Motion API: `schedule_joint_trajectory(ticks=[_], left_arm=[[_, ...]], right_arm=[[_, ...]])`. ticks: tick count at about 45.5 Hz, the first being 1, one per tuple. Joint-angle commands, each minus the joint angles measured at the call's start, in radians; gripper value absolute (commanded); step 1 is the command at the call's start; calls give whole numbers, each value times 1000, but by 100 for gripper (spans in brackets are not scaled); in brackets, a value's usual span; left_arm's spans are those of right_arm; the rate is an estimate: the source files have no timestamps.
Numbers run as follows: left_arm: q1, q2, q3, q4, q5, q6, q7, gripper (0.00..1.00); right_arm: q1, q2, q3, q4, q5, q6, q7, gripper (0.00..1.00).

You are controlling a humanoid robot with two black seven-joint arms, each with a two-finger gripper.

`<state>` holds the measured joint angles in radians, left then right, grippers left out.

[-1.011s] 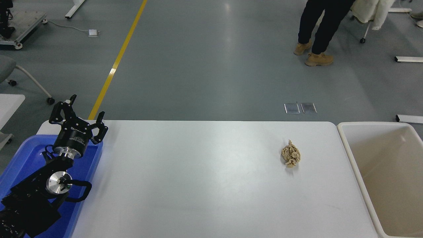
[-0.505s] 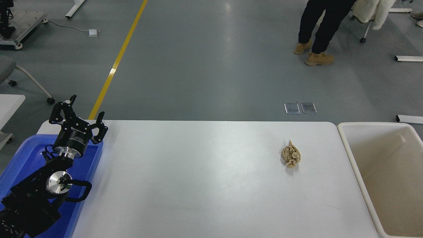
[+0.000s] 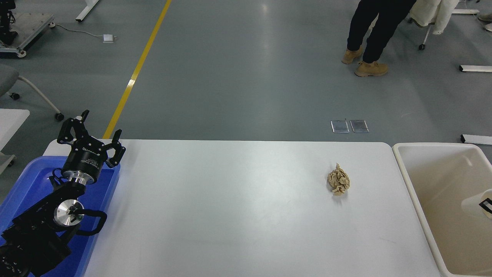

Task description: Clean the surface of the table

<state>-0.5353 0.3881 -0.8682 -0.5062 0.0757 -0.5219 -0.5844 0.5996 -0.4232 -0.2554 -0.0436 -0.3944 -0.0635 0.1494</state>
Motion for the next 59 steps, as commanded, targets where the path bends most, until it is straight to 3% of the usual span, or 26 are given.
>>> schedule_joint_trajectory(ticks=[1,5,8,24,38,49,59], left_arm=[[0,2,0,0,1,0,0,100],[0,0,0,0,1,0,0,100],[0,0,0,0,-1,-1,0,100],[0,0,0,0,-1,0,0,100],[0,0,0,0,-1,0,0,100],[0,2,0,0,-1,0,0,100],[0,0,0,0,-1,0,0,100]], right_arm=[[12,3,5,2,0,-29,1,60],[31,3,31,5,0,-38,2,88],[48,3,73,11,0,-36,2,97],[313,-121,343,114,0,-27,10,99],[523,-173,714,195,3,-24,35,99],[509,-266,1037,542,0,-22,35,99],[344,-233,1347,769,3,48,36,99]])
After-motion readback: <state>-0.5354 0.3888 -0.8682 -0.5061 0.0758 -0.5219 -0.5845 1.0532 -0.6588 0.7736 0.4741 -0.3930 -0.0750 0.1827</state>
